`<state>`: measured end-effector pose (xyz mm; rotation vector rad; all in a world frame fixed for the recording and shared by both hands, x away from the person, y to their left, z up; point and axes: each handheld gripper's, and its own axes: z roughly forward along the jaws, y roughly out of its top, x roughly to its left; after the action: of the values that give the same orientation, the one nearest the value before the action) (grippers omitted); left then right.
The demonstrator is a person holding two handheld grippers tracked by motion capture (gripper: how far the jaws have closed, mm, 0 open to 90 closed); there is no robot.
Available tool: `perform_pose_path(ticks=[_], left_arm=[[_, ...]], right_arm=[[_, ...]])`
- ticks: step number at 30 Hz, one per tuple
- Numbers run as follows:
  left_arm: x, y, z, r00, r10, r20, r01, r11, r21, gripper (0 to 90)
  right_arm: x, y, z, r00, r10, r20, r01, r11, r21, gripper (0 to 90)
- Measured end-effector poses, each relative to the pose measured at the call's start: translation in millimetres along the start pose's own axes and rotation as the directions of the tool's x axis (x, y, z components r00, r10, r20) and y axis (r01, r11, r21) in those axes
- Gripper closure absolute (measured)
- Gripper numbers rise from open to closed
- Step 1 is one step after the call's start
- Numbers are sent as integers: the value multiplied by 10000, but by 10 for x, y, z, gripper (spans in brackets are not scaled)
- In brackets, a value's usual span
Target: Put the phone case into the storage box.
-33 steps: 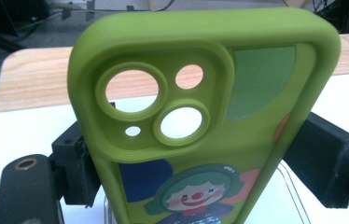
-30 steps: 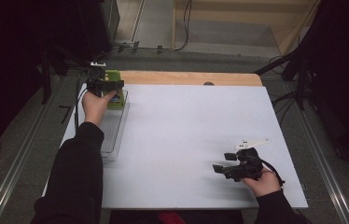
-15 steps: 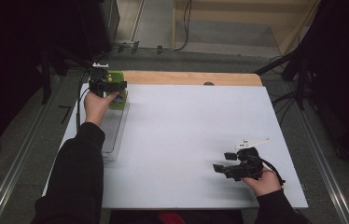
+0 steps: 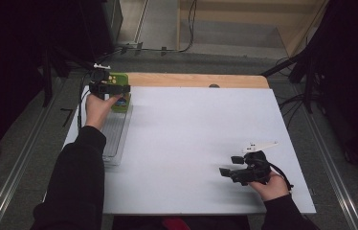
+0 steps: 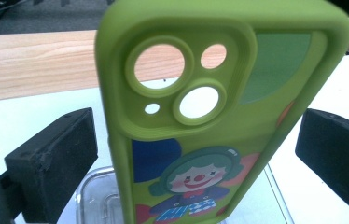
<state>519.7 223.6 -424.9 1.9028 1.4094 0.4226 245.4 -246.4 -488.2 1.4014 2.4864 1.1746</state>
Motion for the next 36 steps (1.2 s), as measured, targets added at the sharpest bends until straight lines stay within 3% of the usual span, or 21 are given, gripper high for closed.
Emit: perform_pose_path(ticks=[5,8,9,15,25,32,34,36], left_arm=[[24,17,-87,9999,125,-60,-124,9998,175,0],[55,22,-149,9998,5,195,-8,9998,184,0],[63,21,-160,9995,-189,261,178,9991,385,0],[82,31,-261,9988,-463,187,457,9984,332,0],[73,23,-421,9995,-255,167,240,9965,804,0],[70,11,-582,9988,-230,432,192,9960,877,0],[68,-5,-642,9967,-211,779,144,9963,851,1],[65,-14,-687,9967,-102,808,27,9957,926,9]], right_arm=[[7,1,-4,10000,25,50,-25,10000,-28,235],[10,-1,-7,10000,17,79,-16,10000,-20,235],[10,0,-6,10000,17,71,-17,10000,-16,235],[2,1,-7,10000,36,76,-35,10000,-63,235],[-10,4,-35,10000,46,82,-45,9999,-139,234],[-13,12,-53,9999,99,40,-98,9998,-189,233],[-14,13,-56,9999,111,-13,-111,9998,-193,233],[-15,13,-59,9998,158,-102,-160,9997,-205,233]])
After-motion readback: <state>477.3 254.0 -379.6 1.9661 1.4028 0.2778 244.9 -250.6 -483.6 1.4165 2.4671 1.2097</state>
